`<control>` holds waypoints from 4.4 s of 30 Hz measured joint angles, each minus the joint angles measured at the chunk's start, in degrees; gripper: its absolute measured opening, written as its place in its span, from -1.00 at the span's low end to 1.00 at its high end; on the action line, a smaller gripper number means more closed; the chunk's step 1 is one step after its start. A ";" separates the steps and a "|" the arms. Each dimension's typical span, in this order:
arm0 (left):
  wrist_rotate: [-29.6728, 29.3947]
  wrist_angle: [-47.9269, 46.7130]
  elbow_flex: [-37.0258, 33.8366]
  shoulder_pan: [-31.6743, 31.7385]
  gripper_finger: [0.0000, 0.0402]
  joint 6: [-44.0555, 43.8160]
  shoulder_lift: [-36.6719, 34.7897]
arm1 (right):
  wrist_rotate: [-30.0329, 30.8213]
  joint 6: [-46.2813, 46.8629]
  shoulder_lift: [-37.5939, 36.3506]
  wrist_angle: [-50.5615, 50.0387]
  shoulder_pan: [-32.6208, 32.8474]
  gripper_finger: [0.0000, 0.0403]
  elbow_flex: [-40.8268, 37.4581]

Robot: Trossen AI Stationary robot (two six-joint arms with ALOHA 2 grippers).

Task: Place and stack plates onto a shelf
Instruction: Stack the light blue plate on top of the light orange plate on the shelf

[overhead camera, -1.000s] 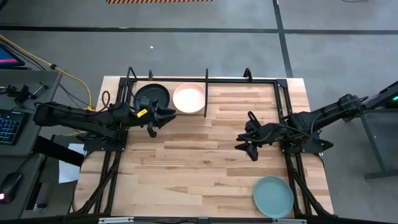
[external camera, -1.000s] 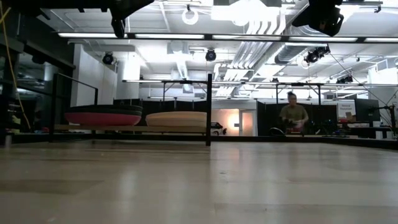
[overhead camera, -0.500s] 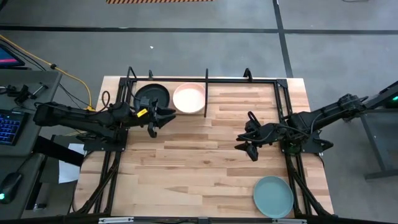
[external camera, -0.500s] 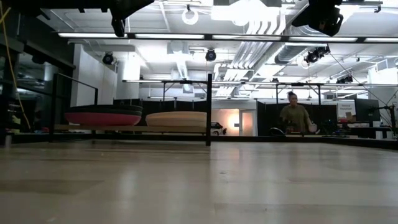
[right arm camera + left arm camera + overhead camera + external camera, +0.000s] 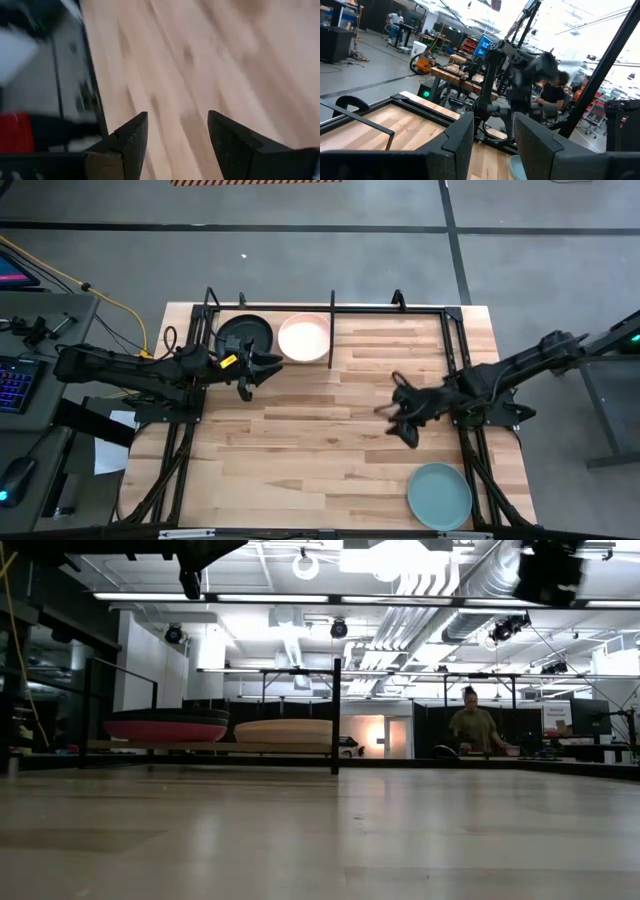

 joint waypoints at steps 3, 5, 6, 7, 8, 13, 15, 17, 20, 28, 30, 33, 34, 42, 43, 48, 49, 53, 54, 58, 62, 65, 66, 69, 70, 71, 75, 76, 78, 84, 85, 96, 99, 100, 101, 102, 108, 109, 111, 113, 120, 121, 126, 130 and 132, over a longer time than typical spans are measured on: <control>0.00 -0.02 -0.02 0.00 -0.35 0.00 0.00 | -4.06 1.25 3.46 -4.70 2.87 -0.07 0.00; -0.02 -0.04 -0.02 0.00 -0.35 -0.02 0.02 | -5.93 1.30 6.30 -6.48 5.07 -0.07 0.00; -0.04 -0.04 -0.02 0.00 -0.35 -0.02 0.01 | -6.58 1.36 7.77 -7.66 6.19 -0.07 -0.01; -0.04 -0.02 -0.02 0.00 -0.35 0.01 0.00 | -6.95 1.78 9.22 -9.24 7.21 -0.07 -0.02; -0.04 -0.03 -0.02 0.00 -0.35 0.01 0.00 | -7.16 2.39 10.78 -10.75 8.22 -0.07 -0.02; -0.04 -0.04 -0.02 0.00 -0.35 -0.07 0.01 | -7.59 4.88 17.23 -21.16 13.22 -0.07 -0.51; -0.04 0.00 -0.02 0.00 -0.35 -0.07 0.00 | -10.13 4.07 17.92 -21.07 15.06 -0.07 -2.19; -0.04 -0.02 -0.02 0.00 -0.35 -0.06 0.00 | -12.42 4.39 17.49 -17.75 16.78 -0.07 -4.68; -0.56 -0.02 -0.02 0.00 -0.35 -0.04 0.00 | -12.94 7.12 15.44 -13.20 19.73 -0.07 -8.90; -3.26 0.00 -0.02 0.00 -0.35 -0.02 0.01 | -16.01 10.68 12.01 -3.55 25.39 -0.07 -16.06; -3.30 0.00 -0.02 0.00 -0.35 0.04 0.02 | -15.81 10.45 12.04 -1.42 26.67 -0.07 -17.07; -4.26 -0.01 -0.02 0.00 -0.35 0.01 0.01 | -13.60 12.31 12.04 -2.09 27.75 -0.07 -18.39; -4.69 0.00 -0.02 0.00 -0.35 0.00 0.01 | -13.07 12.90 12.04 -2.29 27.94 -0.07 -18.73; -5.70 0.00 -0.02 0.04 -0.35 -0.02 0.00 | -11.75 13.93 12.04 0.07 28.20 -0.09 -20.52; -5.70 0.00 -0.02 0.04 -0.35 -0.01 0.00 | -11.73 13.97 12.12 -0.01 28.20 -0.12 -20.67; -6.03 -0.01 -0.02 0.04 -0.35 0.00 0.00 | -11.68 14.23 12.23 0.02 28.20 -0.50 -21.33; -6.03 0.00 -0.02 0.04 -0.35 0.00 0.00 | -11.68 14.24 12.23 0.17 28.20 -0.63 -21.33; -6.03 0.01 -0.02 0.04 -0.35 0.01 0.02 | -11.97 15.73 12.25 2.97 27.46 -0.95 -21.33; -6.03 0.24 -0.02 0.04 -0.35 -0.03 0.01 | -11.86 15.90 12.17 4.21 27.06 -0.93 -21.16; -6.04 10.97 -0.04 0.04 -0.35 -2.28 0.01 | -8.71 12.92 11.53 9.18 22.88 -0.98 -17.69; -6.06 21.48 -0.04 0.04 -0.35 1.78 0.00 | -1.23 5.94 11.53 11.07 14.79 -0.99 -13.41; -6.08 25.67 -0.04 0.04 -0.35 5.18 -0.17 | 4.07 0.60 11.53 15.08 7.16 -1.00 -10.50; -6.10 26.44 -0.04 0.04 -0.35 5.74 -0.19 | 5.98 -1.44 11.53 16.70 4.50 -1.00 -9.69; -6.10 26.62 -0.04 0.04 -0.35 5.64 -0.26 | 10.30 -6.05 11.53 22.95 -3.54 -1.00 -7.36; -6.10 26.52 -0.04 0.04 -0.35 5.22 -0.25 | 10.90 -7.05 11.53 24.03 -6.06 -1.00 -6.30; -6.10 26.53 -0.04 0.04 -0.35 4.85 -0.24 | 11.05 -8.22 11.51 24.02 -8.42 -1.00 -5.23; -6.08 26.12 -0.04 0.04 -0.35 3.62 -0.17 | 7.62 -15.01 11.41 10.94 -15.71 -1.00 0.67; -6.08 26.16 -0.04 0.04 -0.35 3.61 -0.17 | 7.23 -16.31 11.29 5.49 -17.03 -1.00 2.24; -6.08 26.23 -0.04 0.04 -0.35 3.59 -0.17 | 7.85 -18.54 11.13 -4.35 -19.78 -1.00 4.43; -6.05 26.21 -0.04 0.04 -0.35 1.28 -0.17 | 10.32 -18.49 8.50 -13.17 -34.12 -1.00 -0.47; -6.05 26.21 -0.04 0.04 -0.35 0.56 -0.17 | 10.33 -17.59 7.99 -12.78 -37.51 -1.00 -2.15; -6.05 26.19 -0.04 0.04 -0.35 -0.02 -0.20 | -7.18 -2.59 9.79 16.49 -58.66 -1.00 -9.49; -6.04 26.21 -0.04 0.03 -0.35 -0.04 -0.20 | -7.20 -1.14 12.56 19.36 -58.93 -1.00 -6.96; -6.04 26.20 -0.04 0.04 -0.35 -0.04 -0.20 | -7.21 -0.90 13.66 19.91 -58.93 -1.00 -5.76; -6.05 26.18 -0.04 0.04 -0.35 -0.04 -0.20 | -7.29 -0.57 14.94 19.99 -58.88 -1.00 -4.63; -6.04 26.18 -0.04 0.04 -0.35 -0.04 -0.20 | -7.27 -0.35 16.20 19.63 -58.86 -1.00 -3.57; -6.03 26.18 -0.04 0.03 -0.35 -0.09 -0.20 | -6.86 0.09 23.74 19.72 -58.27 -1.00 4.13; -6.03 26.16 -0.04 0.03 -0.35 -0.09 -0.20 | -6.85 0.29 25.19 19.57 -58.04 -1.00 5.25; -6.03 26.18 -0.04 0.03 -0.35 -0.09 -0.20 | -6.85 0.40 27.66 19.67 -57.58 -1.00 7.59; -6.03 26.17 -0.04 0.00 -0.35 -0.09 -0.22 | -6.79 0.51 30.03 20.28 -56.71 -1.00 10.22; -6.03 26.16 -0.02 0.00 -0.35 -0.09 -0.21 | -6.83 2.85 38.87 22.36 -52.59 -1.00 17.87; -6.03 26.16 -0.02 0.00 -0.35 -0.09 -0.20 | -6.83 3.24 39.79 23.11 -52.05 -1.00 18.69; -6.03 26.16 -0.02 0.00 -0.35 -0.11 -0.20 | -6.88 3.44 43.41 23.98 -50.41 -1.00 21.76; -6.02 26.16 -0.02 0.00 -0.35 -0.15 -0.20 | -6.52 3.39 43.69 24.52 -50.16 -0.99 22.40; -6.01 26.16 -0.02 0.00 -0.35 -0.15 -0.20 | -5.80 2.58 43.66 24.56 -50.18 -0.97 22.38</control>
